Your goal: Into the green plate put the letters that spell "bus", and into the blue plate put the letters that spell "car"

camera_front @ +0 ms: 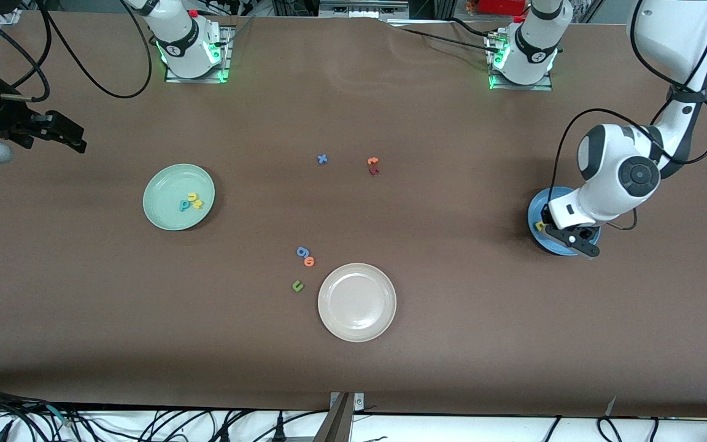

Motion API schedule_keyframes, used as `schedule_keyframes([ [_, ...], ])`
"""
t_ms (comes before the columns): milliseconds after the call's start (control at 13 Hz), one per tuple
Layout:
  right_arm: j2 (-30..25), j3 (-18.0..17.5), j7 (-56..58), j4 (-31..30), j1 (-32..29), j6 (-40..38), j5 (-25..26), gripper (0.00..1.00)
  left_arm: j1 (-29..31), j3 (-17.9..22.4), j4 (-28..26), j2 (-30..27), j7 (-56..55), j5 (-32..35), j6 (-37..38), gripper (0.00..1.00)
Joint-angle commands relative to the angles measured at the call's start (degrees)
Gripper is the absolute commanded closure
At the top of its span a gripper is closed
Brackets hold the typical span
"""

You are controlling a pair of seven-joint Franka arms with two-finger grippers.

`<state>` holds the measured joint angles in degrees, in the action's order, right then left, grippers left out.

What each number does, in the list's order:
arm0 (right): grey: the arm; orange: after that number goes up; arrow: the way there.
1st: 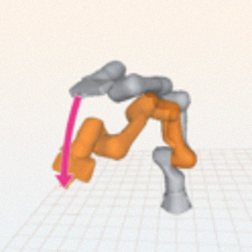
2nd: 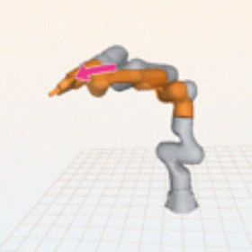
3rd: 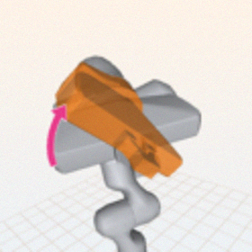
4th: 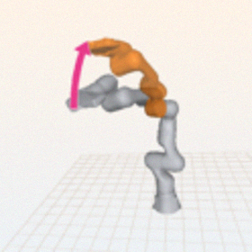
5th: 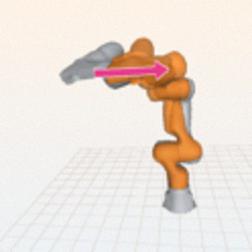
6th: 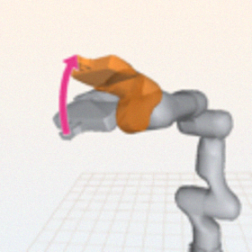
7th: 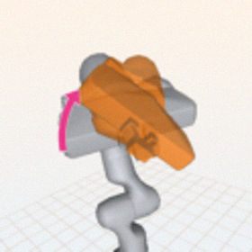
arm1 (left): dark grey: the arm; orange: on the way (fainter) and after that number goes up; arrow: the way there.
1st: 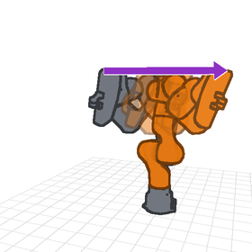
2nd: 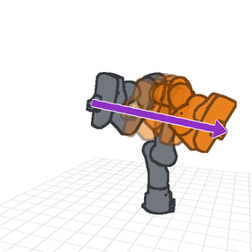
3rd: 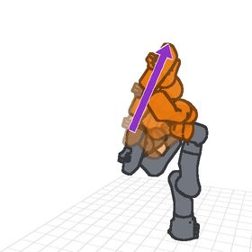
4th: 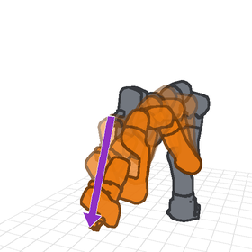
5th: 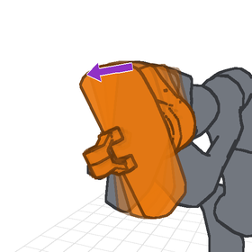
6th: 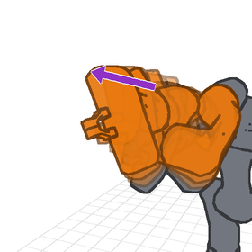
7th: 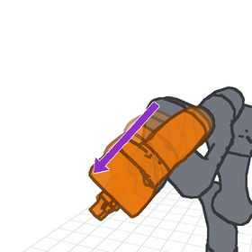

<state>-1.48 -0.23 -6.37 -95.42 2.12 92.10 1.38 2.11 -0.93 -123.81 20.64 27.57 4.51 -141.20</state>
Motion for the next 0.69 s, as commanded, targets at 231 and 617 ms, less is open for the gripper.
schedule_keyframes([
  [231, -0.5, -0.5, -0.1, -0.5, -0.5, -0.2, -0.2, 0.00, 5.2, -0.6, -3.0, -1.1, 5.9, -1.3, 3.1, 0.83],
  [617, -0.5, -0.5, -0.1, -0.5, -0.5, -0.2, -0.2, 0.00, 6.5, -0.6, -2.6, 0.5, 6.4, -1.3, 3.1, 0.41],
])
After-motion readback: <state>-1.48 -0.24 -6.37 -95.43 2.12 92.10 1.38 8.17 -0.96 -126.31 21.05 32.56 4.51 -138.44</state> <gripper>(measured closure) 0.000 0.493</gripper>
